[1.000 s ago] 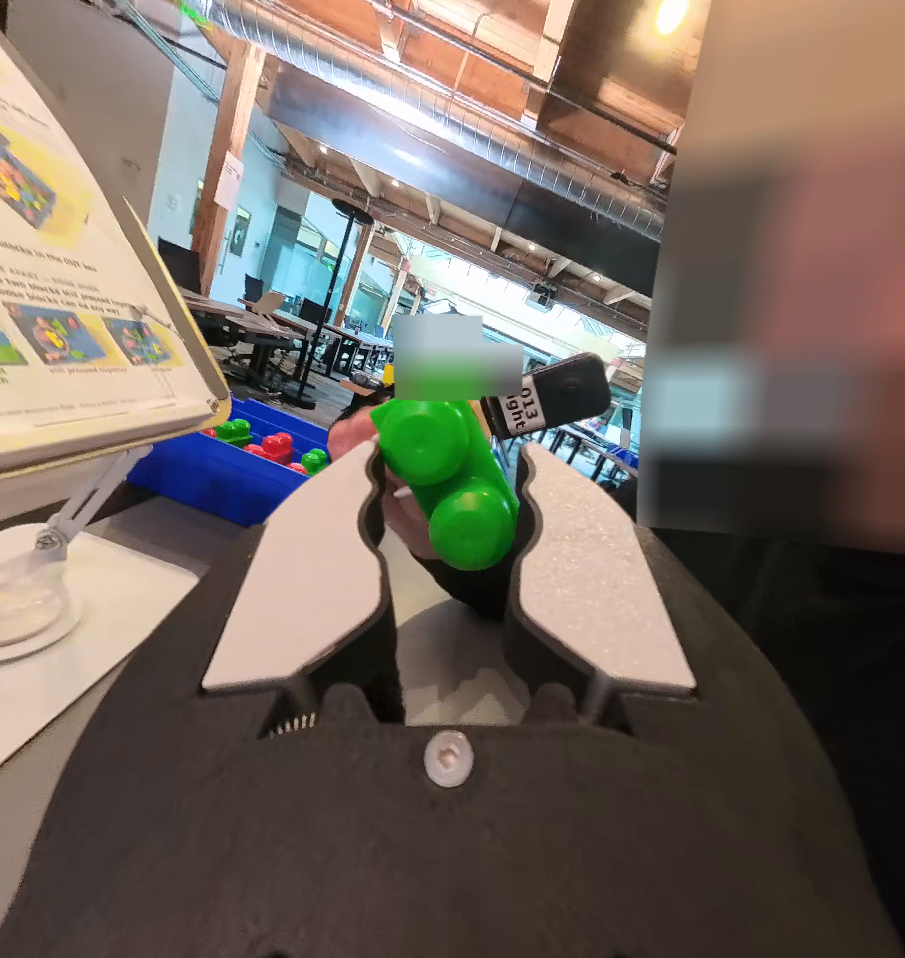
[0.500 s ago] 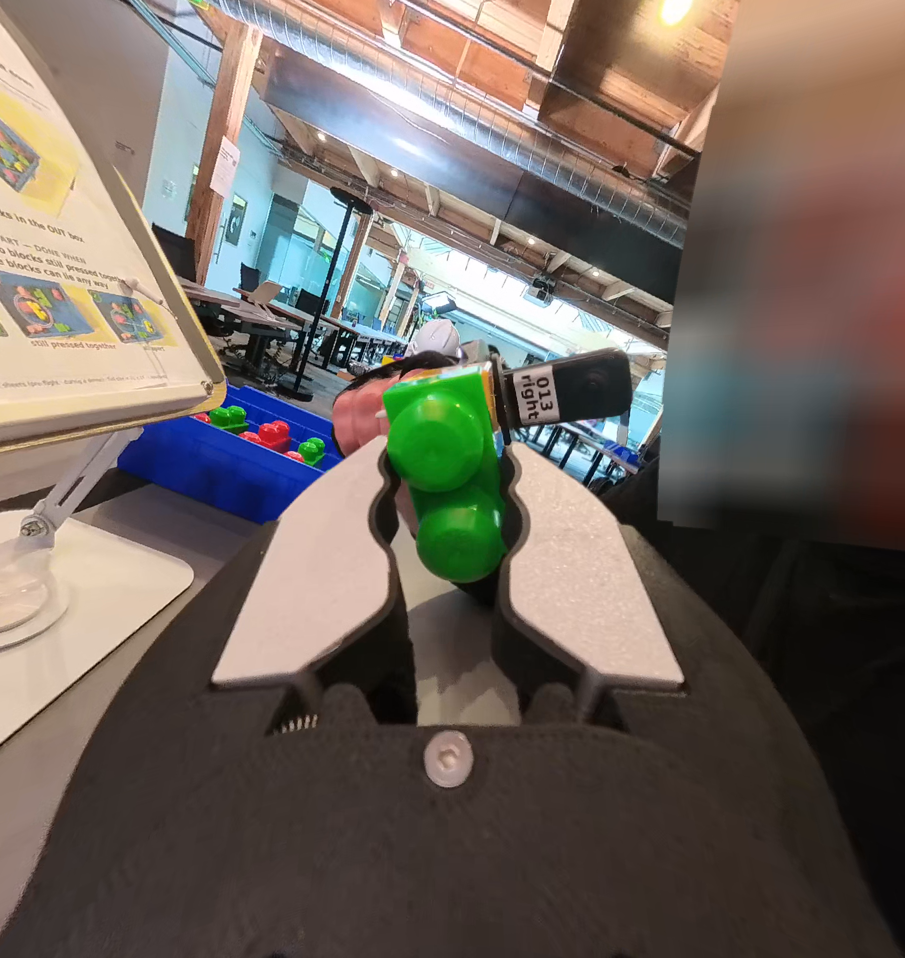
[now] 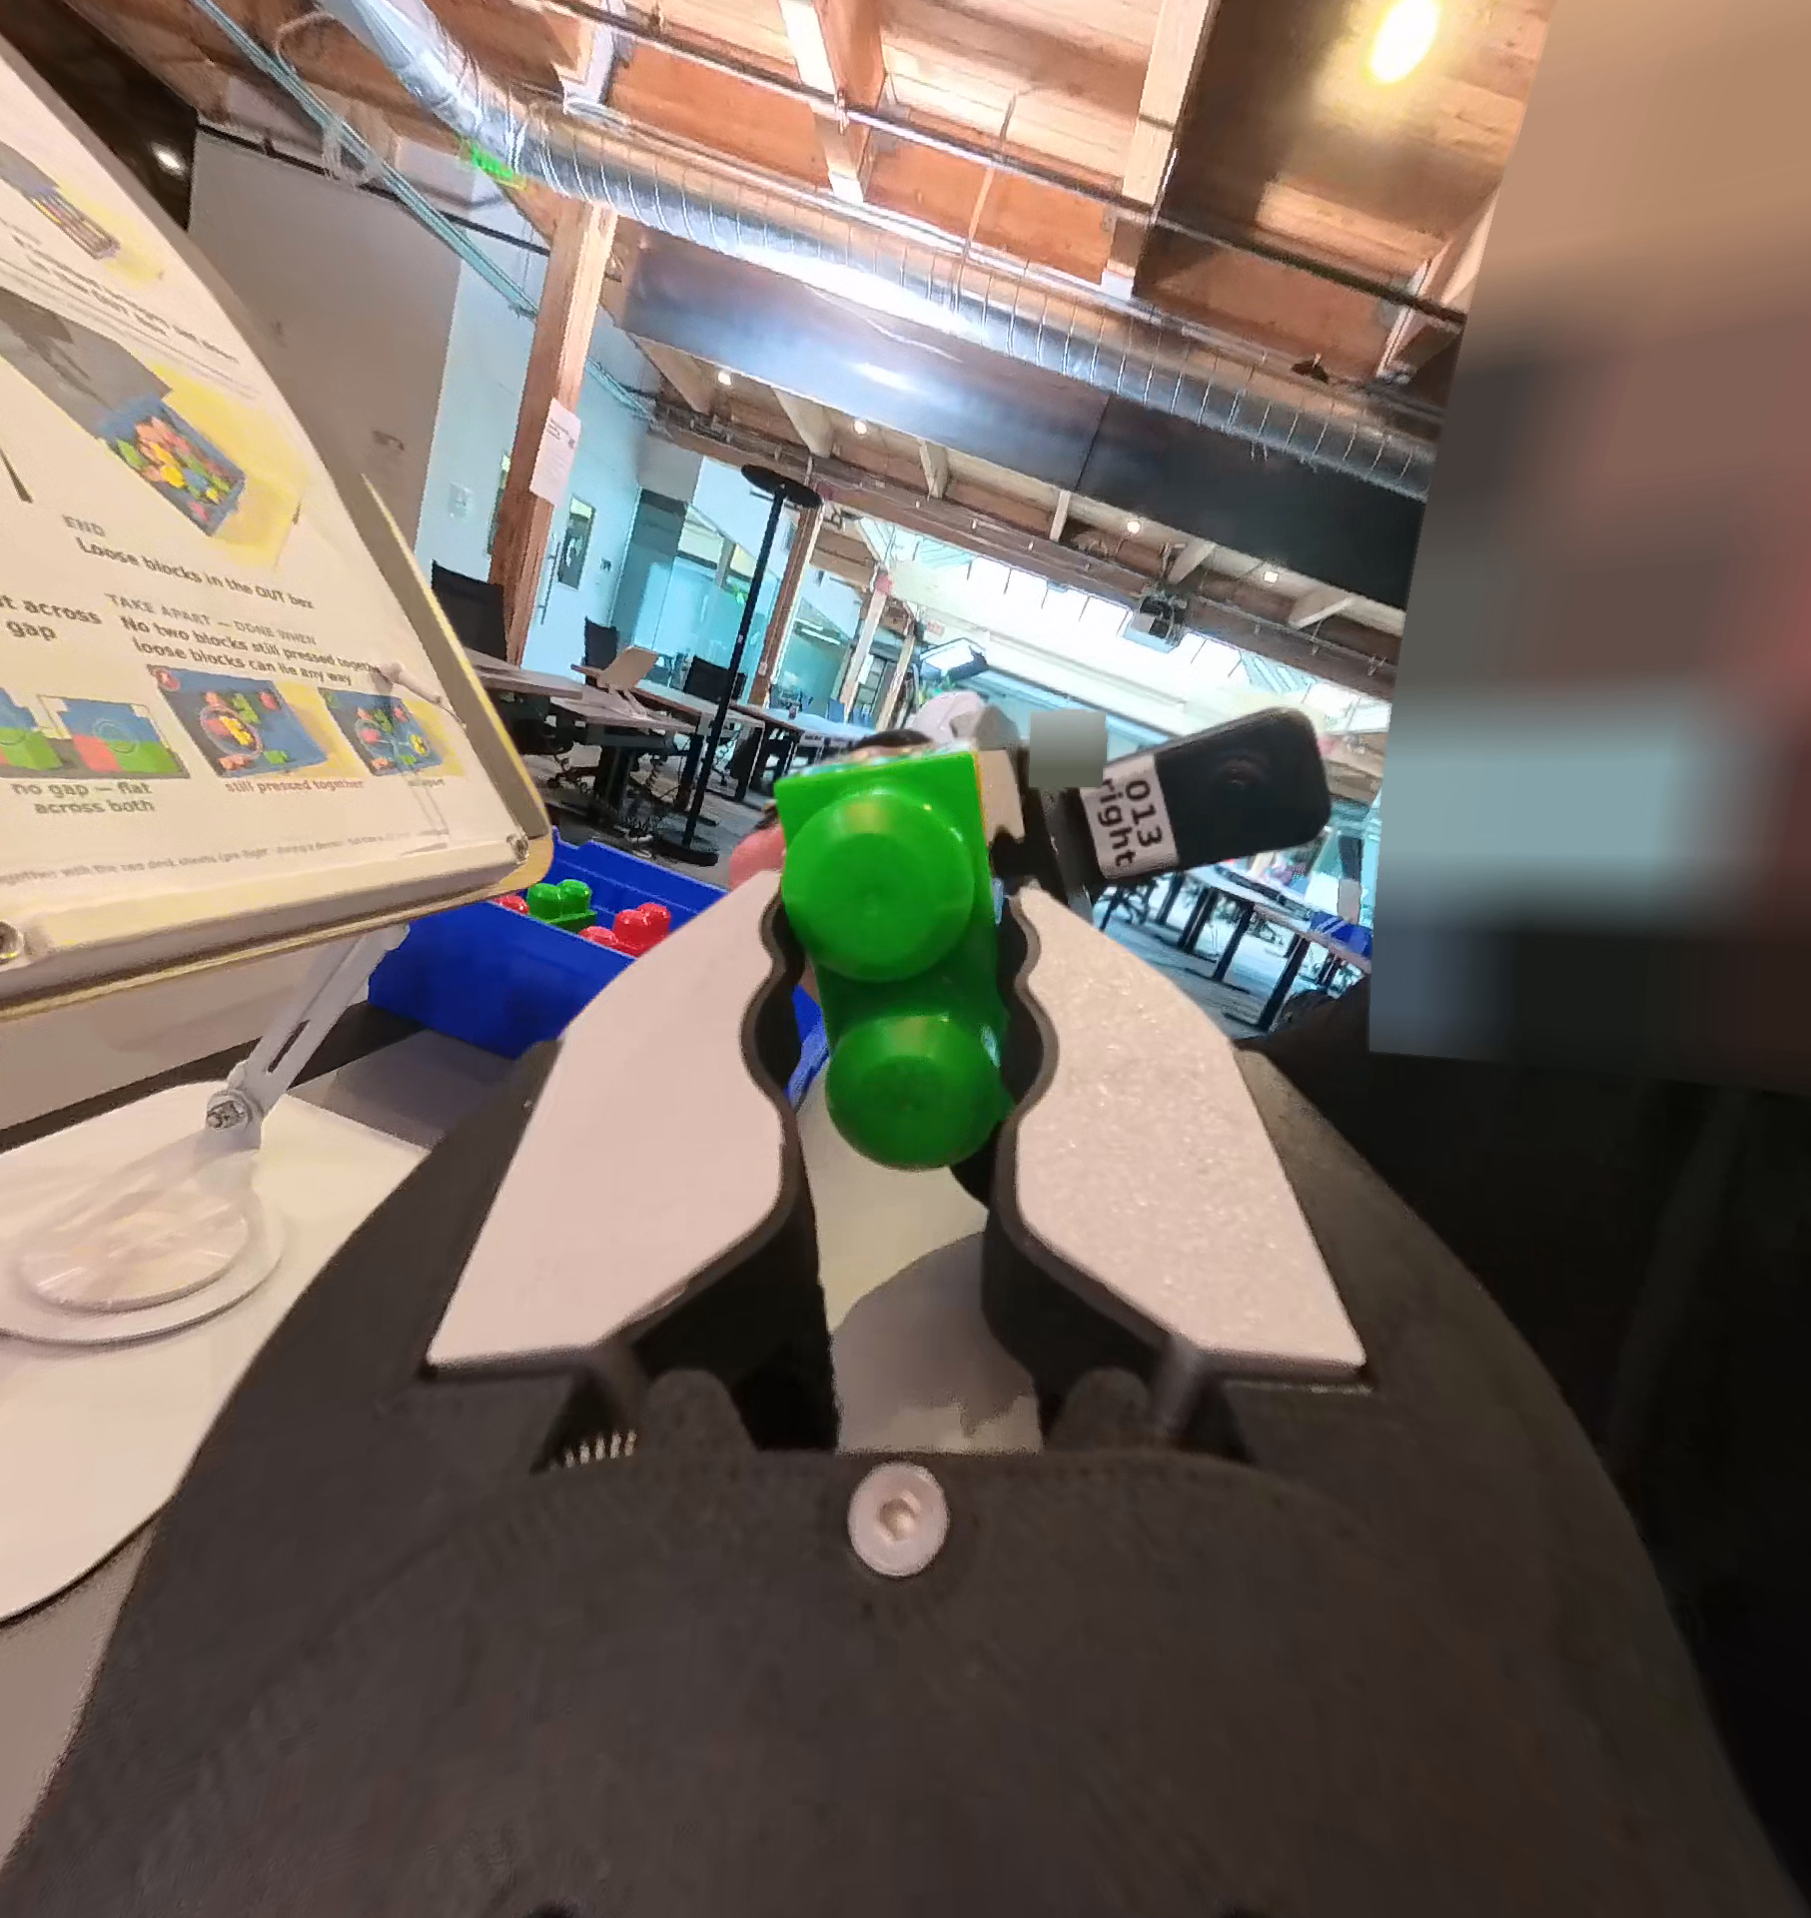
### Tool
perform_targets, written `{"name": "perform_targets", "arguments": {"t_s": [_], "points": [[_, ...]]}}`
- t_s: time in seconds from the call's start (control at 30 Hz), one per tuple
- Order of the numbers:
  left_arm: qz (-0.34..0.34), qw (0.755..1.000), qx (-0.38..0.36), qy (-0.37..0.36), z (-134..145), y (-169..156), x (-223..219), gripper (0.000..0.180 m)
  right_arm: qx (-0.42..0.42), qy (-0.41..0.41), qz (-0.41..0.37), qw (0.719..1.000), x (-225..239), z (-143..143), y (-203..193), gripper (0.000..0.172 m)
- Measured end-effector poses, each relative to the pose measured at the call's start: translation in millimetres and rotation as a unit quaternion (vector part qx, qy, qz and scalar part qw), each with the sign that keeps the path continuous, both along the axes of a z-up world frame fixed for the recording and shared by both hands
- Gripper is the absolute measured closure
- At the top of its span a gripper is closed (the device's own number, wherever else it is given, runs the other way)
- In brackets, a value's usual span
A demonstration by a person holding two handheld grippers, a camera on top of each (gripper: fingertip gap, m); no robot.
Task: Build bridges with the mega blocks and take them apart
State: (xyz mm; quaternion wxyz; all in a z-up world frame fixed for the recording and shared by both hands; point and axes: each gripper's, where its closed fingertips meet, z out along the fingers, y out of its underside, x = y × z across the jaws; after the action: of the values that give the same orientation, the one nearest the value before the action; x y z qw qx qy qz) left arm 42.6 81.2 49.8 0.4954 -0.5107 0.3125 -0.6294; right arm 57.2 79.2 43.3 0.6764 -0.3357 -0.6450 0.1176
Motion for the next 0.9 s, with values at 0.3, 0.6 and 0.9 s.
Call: {"name": "perform_targets", "arguments": {"t_s": [0.3, 0.6, 0.9], "points": [[0.056, 0.997, 0.01, -0.057, 17, 11, -24, 0.144, -0.121, 0.052, 0.028, 0.991, 11, 15, 8, 0.147], [0.108, 0.991, 0.072, -0.043, 23, 7, -24, 0.145, -0.432, 0.067, 0.131, 0.89, 0, -1, 16, 0.124], [0.116, 0.989, 0.087, -0.037, 19, 4, -14, 0.145, -0.493, 0.096, 0.196, 0.842, -8, 3, 4, 0.136]]}}
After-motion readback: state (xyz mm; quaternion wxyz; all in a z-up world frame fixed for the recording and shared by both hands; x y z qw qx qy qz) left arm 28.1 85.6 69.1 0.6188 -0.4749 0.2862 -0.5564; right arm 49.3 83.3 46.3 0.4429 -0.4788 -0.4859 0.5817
